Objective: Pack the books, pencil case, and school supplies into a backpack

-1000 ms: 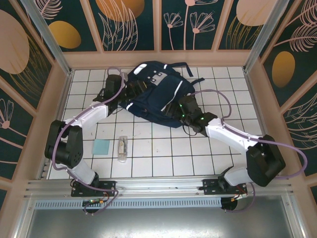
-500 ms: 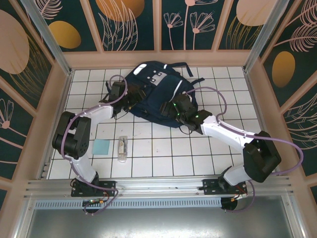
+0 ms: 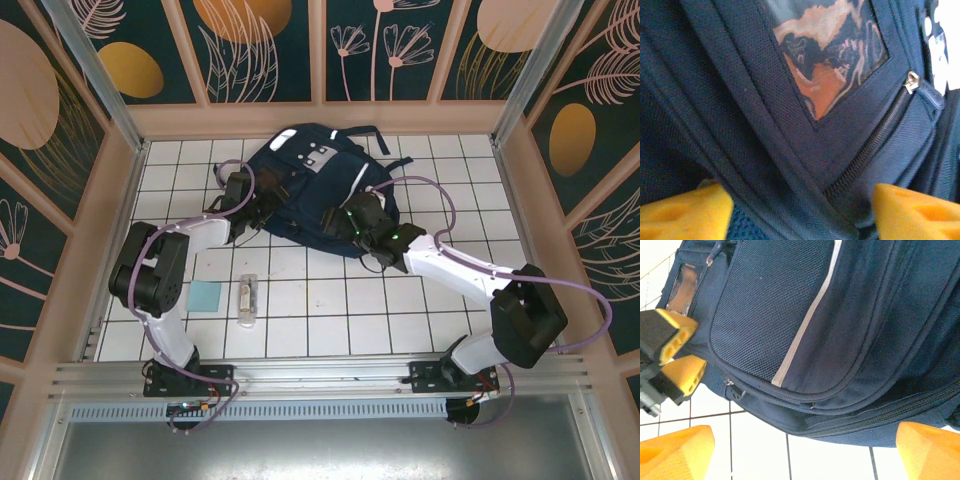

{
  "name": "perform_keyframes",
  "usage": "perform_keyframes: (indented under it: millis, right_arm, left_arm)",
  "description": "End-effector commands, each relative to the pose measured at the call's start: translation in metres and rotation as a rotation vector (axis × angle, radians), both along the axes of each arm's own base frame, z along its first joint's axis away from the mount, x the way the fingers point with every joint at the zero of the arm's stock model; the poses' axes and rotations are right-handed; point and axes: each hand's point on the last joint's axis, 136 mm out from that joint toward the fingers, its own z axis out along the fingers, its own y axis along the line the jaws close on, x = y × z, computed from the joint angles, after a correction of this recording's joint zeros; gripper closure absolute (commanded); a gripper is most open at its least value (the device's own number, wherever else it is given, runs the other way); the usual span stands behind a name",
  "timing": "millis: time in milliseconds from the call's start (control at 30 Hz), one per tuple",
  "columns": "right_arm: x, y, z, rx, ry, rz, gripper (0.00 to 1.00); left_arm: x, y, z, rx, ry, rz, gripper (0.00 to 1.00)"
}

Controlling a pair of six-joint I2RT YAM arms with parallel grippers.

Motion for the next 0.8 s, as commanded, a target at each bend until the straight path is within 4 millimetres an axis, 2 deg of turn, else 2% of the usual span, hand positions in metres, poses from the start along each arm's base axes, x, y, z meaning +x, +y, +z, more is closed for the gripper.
perform_keyframes:
  millis: [0, 100, 233, 333, 400, 500, 533, 667, 767]
  right_arm:
    - [-0.002, 0.022, 0.008, 0.033, -0.038, 0.052, 0.08]
    - [-0.011, 0.041, 0.005, 0.046, -0.038, 0.104, 0.12]
    - [-0.016, 0.059, -0.005, 0.063, -0.027, 0.137, 0.12]
    - [-0.014, 0.071, -0.012, 0.093, -0.017, 0.158, 0.14]
    - [-0.012, 0.079, -0.015, 0.125, -0.009, 0.165, 0.15]
    - [-0.010, 0.093, -0.010, 0.192, -0.008, 0.180, 0.16]
    - [-0.009, 0.095, -0.009, 0.212, -0.005, 0.180, 0.16]
    - [-0.008, 0.103, -0.011, 0.285, 0.021, 0.158, 0.20]
    - [-0.011, 0.109, -0.017, 0.332, 0.065, 0.150, 0.28]
  left_arm:
    - [0.019, -0.010, 0.006, -0.094, -0.043, 0.012, 0.46]
    - [0.024, -0.014, 0.012, -0.109, -0.066, 0.006, 0.70]
    - [0.020, -0.014, 0.019, -0.116, -0.083, -0.006, 1.00]
    - [0.012, -0.017, 0.033, -0.156, -0.111, -0.007, 1.00]
    - [-0.001, -0.020, 0.040, -0.199, -0.114, 0.000, 1.00]
    - [-0.013, -0.028, 0.057, -0.269, -0.138, 0.026, 1.00]
    - [-0.017, -0.030, 0.070, -0.291, -0.161, 0.036, 1.00]
    - [-0.028, -0.040, 0.090, -0.390, -0.182, 0.076, 1.00]
    - [-0.033, -0.045, 0.097, -0.459, -0.191, 0.101, 1.00]
